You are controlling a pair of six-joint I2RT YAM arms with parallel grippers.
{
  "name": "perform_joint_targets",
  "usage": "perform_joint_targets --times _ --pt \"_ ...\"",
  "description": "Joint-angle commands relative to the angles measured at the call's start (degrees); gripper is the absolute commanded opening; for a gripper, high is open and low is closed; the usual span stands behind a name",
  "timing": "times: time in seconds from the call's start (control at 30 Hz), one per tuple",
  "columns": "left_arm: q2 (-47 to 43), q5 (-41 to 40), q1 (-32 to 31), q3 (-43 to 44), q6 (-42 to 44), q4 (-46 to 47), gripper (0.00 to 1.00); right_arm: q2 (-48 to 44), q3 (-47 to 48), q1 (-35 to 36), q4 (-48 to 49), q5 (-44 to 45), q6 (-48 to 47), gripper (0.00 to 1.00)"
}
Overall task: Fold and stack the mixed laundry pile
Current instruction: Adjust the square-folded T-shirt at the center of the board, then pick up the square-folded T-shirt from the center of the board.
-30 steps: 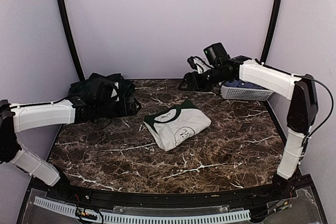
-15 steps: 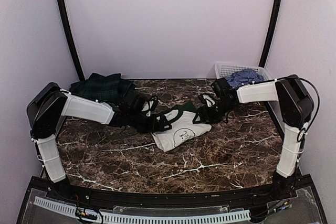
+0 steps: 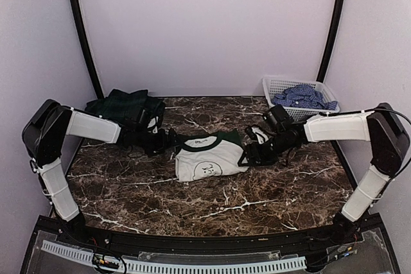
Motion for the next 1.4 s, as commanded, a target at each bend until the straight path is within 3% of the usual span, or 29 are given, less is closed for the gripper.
perform_joint_targets --times 0.0,0.2,0.3,0.47,0.83,1.13,1.27,1.37 --pt "-7.9 -2.1 0.8 1.2 2.5 -5.7 0.99 -7.3 6.5 2.8 -5.3 10.2 -2.1 0.67" --pt "-17.7 -7.6 3.3 -3.9 -0.7 -8.8 0.99 -5.2 16.3 10.3 -7.7 18.7 -7.9 0.65" --pt "-22.9 -11.1 4.5 -7.4 -2.8 -9.3 0.99 1.0 23.0 14.8 -8.7 21.7 -10.2 0.62" --pt "-27.8 -10.6 6.8 -12.9 -6.6 -8.4 0.99 13.8 36.7 22.6 -12.6 25.2 -13.3 0.55" --pt "-25.2 -4.2 8.6 -16.5 -9.8 -4.2 0.99 33.3 53.2 28.3 -15.6 25.1 -14.7 0.48" --pt "-21.7 -2.6 8.6 -16.2 -10.1 -2.7 0.99 37.7 52.0 29.9 -16.6 24.3 -14.4 0.43" --pt "-19.2 -0.8 8.6 -16.6 -11.4 -0.1 0.99 39.6 51.9 30.5 -18.2 25.9 -14.7 0.34" --pt "-17.6 0.0 8.6 -16.7 -12.2 1.0 0.99 39.8 52.3 30.4 -19.4 28.8 -15.5 0.11"
